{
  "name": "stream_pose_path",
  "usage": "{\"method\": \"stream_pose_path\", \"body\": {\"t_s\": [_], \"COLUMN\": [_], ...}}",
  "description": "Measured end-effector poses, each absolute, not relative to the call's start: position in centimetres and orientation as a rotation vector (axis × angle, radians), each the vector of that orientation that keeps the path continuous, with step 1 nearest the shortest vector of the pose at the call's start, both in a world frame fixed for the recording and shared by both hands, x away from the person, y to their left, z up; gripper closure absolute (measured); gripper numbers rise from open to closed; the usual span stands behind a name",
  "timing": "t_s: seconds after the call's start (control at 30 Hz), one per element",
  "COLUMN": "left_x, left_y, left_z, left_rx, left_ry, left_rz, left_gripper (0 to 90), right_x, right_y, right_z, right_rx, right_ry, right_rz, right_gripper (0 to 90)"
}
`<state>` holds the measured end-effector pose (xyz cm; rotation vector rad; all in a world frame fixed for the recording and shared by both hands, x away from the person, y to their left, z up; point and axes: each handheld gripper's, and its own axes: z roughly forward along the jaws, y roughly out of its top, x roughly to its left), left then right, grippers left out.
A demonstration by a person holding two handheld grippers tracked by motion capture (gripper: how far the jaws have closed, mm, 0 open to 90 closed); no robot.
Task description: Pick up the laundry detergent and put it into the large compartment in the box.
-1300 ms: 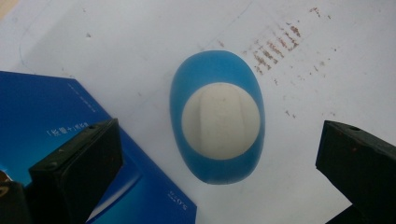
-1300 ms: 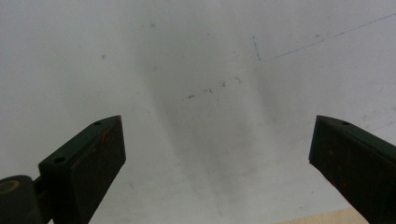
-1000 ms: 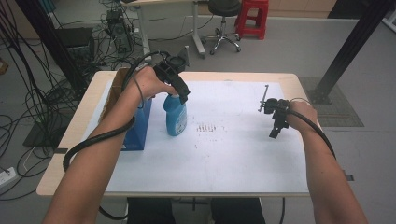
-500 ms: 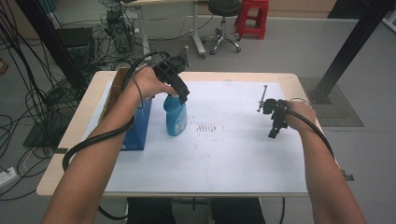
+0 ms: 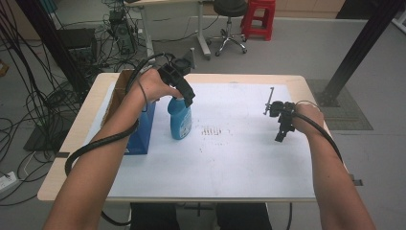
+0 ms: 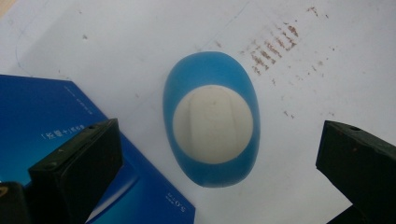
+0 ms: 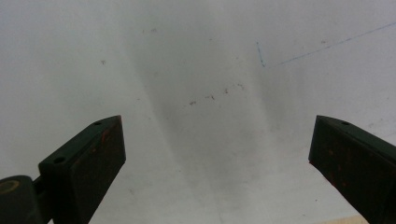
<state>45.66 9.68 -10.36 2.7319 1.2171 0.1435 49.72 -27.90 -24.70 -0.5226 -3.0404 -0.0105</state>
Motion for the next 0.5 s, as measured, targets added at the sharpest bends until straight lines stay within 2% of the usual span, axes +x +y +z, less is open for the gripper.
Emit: {"method": "stream_pose_path", "body": {"t_s": [0.5], "left_x": [45.75], "left_y": [9.46], "left_z": [-10.57], "left_rx": [2.736], "left_ry": [1.209], "left_rz": [0.134], "left_gripper": [0.9], "right_x": [49.77], "right_y": [-27.65], "right_z": [-24.96], "right_rx": [-0.524], "right_ry": [-3.036], "right_rz": [-0.006], "right_gripper": [3.5]}}
